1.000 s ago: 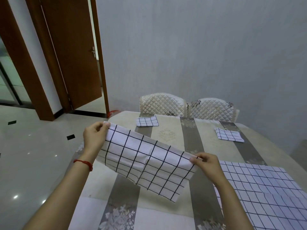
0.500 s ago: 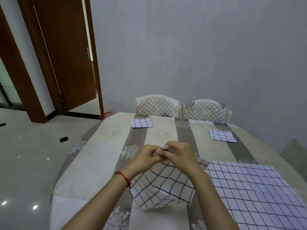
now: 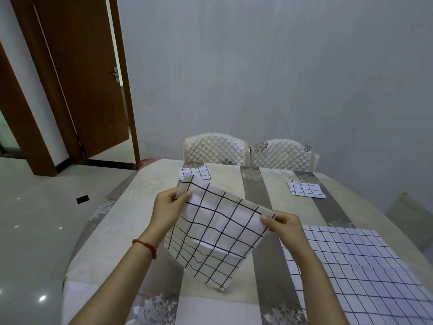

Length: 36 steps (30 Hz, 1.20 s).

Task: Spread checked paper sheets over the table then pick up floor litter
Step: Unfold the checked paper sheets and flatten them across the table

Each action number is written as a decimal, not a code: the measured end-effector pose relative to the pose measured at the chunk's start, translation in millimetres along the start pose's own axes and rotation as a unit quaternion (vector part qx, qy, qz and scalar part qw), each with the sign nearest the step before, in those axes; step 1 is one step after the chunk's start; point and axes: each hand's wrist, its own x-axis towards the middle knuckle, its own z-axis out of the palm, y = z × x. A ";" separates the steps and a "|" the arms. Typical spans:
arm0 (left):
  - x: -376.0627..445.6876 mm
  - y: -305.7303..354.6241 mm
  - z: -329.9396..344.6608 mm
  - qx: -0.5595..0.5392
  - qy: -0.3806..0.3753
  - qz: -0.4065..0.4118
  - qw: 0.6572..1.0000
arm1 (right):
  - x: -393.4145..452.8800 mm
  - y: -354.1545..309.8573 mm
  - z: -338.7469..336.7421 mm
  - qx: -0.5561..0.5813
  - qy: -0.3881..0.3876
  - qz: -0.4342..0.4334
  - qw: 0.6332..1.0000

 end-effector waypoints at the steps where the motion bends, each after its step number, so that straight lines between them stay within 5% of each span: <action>1: 0.0 -3.3 -0.5 0.002 0.008 -0.004 1.000 | 0.8 -0.5 3.1 0.008 0.012 -0.002 1.000; 8: -14.7 4.1 14.7 0.084 0.149 -0.050 0.984 | 11.2 -11.2 34.0 0.001 0.052 -0.013 0.999; 14: -50.0 22.4 40.3 0.098 0.102 0.068 0.988 | 14.2 -29.6 63.9 -0.018 0.035 -0.033 0.999; 18: -54.2 28.3 49.2 0.013 0.037 -0.063 0.997 | 10.2 -37.4 75.6 -0.060 0.018 -0.050 0.997; 23: -39.5 32.6 44.8 -0.145 0.017 -0.240 0.960 | 7.2 -34.5 81.8 -0.130 0.009 -0.073 0.989; 28: -31.4 19.6 37.3 -0.172 -0.003 -0.255 0.951 | 11.1 -28.5 81.0 -0.121 -0.025 -0.069 0.990; 36: 23.8 -17.9 1.2 -0.084 0.086 -0.227 0.966 | 54.4 -12.4 61.0 -0.137 0.028 0.006 0.990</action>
